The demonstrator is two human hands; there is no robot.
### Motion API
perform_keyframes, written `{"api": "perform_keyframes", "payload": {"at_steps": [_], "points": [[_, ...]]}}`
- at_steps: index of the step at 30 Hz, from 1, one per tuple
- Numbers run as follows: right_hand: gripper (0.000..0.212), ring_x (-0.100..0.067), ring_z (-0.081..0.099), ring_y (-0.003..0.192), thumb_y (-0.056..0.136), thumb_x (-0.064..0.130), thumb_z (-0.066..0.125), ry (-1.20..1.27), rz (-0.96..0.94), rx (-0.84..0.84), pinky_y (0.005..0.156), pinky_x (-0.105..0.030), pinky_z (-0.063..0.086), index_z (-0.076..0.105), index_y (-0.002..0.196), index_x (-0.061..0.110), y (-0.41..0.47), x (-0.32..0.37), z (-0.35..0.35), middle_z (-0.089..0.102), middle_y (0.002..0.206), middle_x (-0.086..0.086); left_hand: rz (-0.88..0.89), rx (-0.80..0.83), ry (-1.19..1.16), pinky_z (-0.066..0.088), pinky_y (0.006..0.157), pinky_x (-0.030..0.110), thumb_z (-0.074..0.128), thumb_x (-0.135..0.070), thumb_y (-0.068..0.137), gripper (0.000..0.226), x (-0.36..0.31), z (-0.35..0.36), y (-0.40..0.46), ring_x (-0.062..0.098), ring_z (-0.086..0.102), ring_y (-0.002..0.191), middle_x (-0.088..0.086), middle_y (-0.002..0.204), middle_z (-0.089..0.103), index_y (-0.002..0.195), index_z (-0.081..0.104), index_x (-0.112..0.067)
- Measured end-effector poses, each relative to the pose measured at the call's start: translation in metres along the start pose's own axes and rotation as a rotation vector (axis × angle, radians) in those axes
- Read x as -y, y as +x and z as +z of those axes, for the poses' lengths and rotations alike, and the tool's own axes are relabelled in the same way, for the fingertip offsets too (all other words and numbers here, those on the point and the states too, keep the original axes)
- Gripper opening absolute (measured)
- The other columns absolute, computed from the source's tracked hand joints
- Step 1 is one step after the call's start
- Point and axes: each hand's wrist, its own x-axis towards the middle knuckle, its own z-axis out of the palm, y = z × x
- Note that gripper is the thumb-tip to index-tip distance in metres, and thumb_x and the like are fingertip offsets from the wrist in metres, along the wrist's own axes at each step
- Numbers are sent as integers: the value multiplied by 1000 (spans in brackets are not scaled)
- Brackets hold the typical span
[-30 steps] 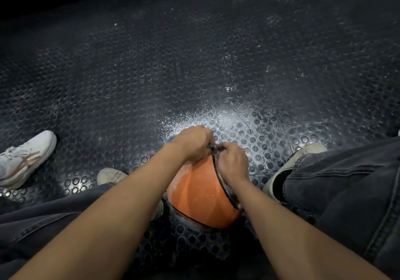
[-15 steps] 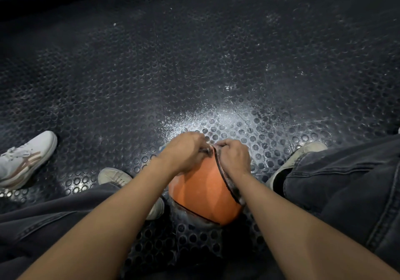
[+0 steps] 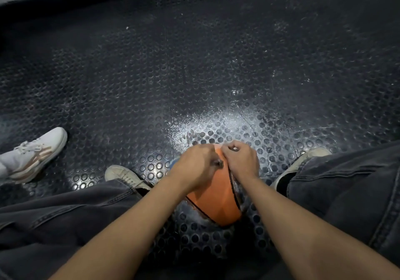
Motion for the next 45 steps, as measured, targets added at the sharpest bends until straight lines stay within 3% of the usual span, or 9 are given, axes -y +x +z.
{"api": "perform_keyframes", "payload": {"at_steps": [6,9,12,15,19,23,28,38,45], "points": [[19,-8,50,57,95,40,61,-42,-37,-24,62,-24,40,74,93,26,10,6,0,67,75,11,-184,-198,-68,45,74,25,59,-22,93,17,20,2,-7,13,55,81,-5,94,60,100,74,-16],[18,-3,52,67,96,41,59,-91,-187,20,66,-23,44,72,102,30,3,14,5,65,87,14,34,-136,-85,47,73,27,62,-20,89,16,8,7,-15,15,58,79,-3,93,63,98,75,-19],[22,-7,56,77,97,45,57,-105,-206,-18,93,-40,49,71,92,30,2,10,10,64,87,16,76,-110,-115,51,73,25,65,-19,87,14,17,9,-29,12,61,77,-8,92,63,96,75,-22],[23,-9,57,71,96,45,56,-84,-159,-20,90,-45,52,70,86,31,7,12,11,65,79,15,-48,-305,-134,51,68,29,65,-17,88,12,18,12,-22,14,60,73,-6,89,61,94,75,-19],[19,-18,62,79,94,43,58,-31,-77,-84,89,-45,51,67,78,37,11,8,6,69,84,10,169,-174,-143,52,67,29,64,-16,83,17,11,20,-36,16,61,74,-4,89,61,96,74,-20],[18,-16,59,77,96,41,58,22,-13,-93,95,-44,49,72,89,32,13,7,0,60,72,17,-132,-344,-202,53,77,31,66,-17,88,16,29,15,-25,10,58,78,-12,90,56,100,75,-21],[28,-14,53,65,95,39,59,91,68,-146,89,-43,46,58,70,28,18,-8,1,62,71,11,105,-184,-202,45,76,9,67,-19,86,18,12,22,-39,4,59,77,-13,93,57,102,74,-21],[39,-21,53,70,94,37,58,78,162,-141,80,-38,49,47,59,21,26,-13,-8,54,68,3,-811,-409,-907,51,68,30,72,-37,84,24,44,5,-6,16,64,77,1,86,66,89,56,-19],[53,-29,65,91,83,64,47,260,528,215,88,-41,52,63,96,15,19,-40,-1,66,95,-9,-786,-362,-745,49,73,28,64,-36,89,13,33,29,-22,9,61,73,-10,79,64,91,65,-23]]}}
